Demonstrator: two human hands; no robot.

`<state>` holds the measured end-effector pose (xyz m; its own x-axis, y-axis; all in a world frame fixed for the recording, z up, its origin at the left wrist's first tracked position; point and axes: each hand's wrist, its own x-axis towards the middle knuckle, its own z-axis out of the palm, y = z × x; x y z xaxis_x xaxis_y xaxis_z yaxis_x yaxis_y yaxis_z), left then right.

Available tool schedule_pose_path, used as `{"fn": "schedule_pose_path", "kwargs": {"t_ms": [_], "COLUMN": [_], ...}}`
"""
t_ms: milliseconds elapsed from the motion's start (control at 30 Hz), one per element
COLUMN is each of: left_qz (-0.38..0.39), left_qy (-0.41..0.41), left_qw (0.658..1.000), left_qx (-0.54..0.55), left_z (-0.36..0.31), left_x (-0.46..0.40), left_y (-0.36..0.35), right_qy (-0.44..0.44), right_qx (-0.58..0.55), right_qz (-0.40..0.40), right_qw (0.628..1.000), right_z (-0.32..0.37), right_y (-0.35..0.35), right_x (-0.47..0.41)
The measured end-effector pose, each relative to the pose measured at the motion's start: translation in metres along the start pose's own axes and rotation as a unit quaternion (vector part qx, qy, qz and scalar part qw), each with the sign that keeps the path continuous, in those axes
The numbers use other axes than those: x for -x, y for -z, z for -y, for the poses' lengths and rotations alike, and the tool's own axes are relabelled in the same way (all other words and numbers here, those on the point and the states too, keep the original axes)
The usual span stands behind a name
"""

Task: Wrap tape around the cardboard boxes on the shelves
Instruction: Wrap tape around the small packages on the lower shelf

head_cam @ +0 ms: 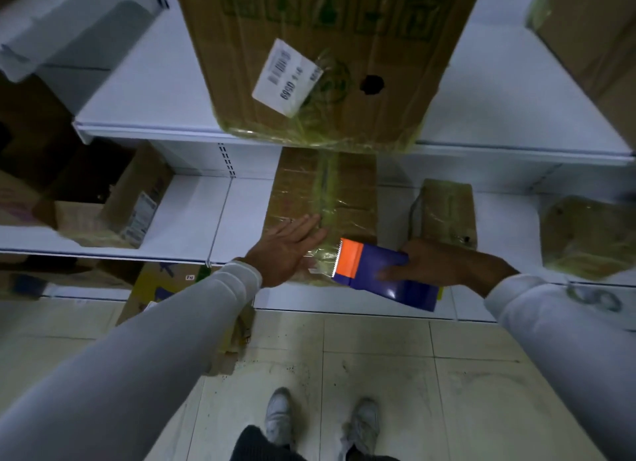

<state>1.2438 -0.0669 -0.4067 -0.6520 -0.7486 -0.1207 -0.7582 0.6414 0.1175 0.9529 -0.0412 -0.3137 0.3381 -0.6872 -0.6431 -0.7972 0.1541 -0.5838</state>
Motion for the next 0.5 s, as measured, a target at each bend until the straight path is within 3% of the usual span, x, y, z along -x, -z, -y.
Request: {"fn": "schedule_pose_path", "kwargs": {"t_ms": [300, 500], "left_qz": [0.023, 0.046], "left_qy": [0.012, 0.053], "left_qw": [0.999, 0.995], "left_qx": [0.022, 0.076], "left_z": [-0.003, -0.016], "left_x": [0.0, -0.003], "left_y": [0.007, 0.026], "right_qy": [-0.006, -0.011], "right_qx": [0.05, 0.076], "right_qz": [-0.015, -0.018], "right_qw": [0.999, 0.997], "right_z": [-0.062, -0.073], "right_y": [0.052, 0.046], "right_x": [0.052, 0.044]}}
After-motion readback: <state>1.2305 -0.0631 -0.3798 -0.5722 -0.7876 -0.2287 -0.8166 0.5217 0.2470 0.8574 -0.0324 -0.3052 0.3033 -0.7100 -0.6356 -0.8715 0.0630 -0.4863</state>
